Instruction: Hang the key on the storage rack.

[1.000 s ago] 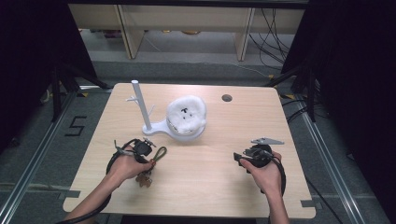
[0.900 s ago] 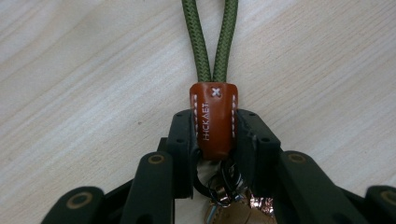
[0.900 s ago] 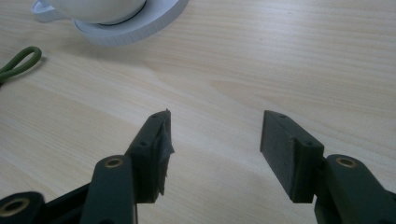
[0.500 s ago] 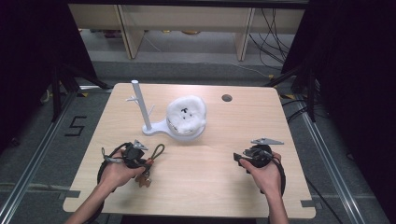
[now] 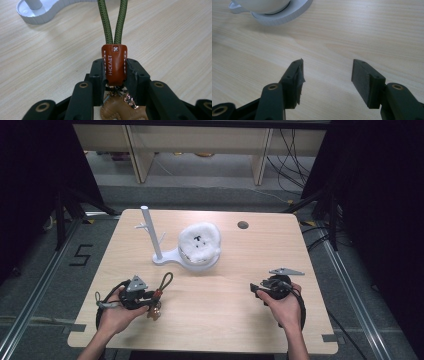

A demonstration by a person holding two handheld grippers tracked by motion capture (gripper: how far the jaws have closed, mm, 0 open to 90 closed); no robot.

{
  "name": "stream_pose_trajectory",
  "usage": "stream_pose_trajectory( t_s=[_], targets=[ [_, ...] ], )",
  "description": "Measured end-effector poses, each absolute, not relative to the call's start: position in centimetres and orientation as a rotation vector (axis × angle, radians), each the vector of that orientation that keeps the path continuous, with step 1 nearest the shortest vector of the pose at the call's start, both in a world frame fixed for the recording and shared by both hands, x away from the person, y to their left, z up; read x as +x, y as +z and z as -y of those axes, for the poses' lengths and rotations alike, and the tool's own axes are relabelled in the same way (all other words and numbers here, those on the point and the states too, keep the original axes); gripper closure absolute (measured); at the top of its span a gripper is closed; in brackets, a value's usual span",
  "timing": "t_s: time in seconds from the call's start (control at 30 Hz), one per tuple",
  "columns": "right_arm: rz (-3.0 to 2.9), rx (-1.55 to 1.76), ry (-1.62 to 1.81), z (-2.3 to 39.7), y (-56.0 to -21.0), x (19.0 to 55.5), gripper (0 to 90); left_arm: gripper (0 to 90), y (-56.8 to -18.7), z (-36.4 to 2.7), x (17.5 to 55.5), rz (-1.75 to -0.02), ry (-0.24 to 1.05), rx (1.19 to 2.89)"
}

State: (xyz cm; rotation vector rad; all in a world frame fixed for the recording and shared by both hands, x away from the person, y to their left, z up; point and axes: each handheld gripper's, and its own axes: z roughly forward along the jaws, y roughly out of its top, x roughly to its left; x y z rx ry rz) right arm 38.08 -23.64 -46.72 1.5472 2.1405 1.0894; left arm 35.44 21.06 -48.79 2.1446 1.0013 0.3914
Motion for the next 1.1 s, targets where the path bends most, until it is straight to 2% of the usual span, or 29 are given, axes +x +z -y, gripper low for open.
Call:
stream_pose_trajectory(
  t_s=[0.3, 1.1],
  targets=[
    [-2.141, 1.549, 1.111, 23.6, -46.8, 38.0, 44.1, 67.8, -49.2, -21.4, 34.4, -0.993, 0.416, 1.996],
    [-2.133, 1.568, 1.098, 23.4, -46.9, 37.9, 44.1, 67.9, -47.9, -22.8, 33.3, -0.979, 0.549, 1.757]
  ],
)
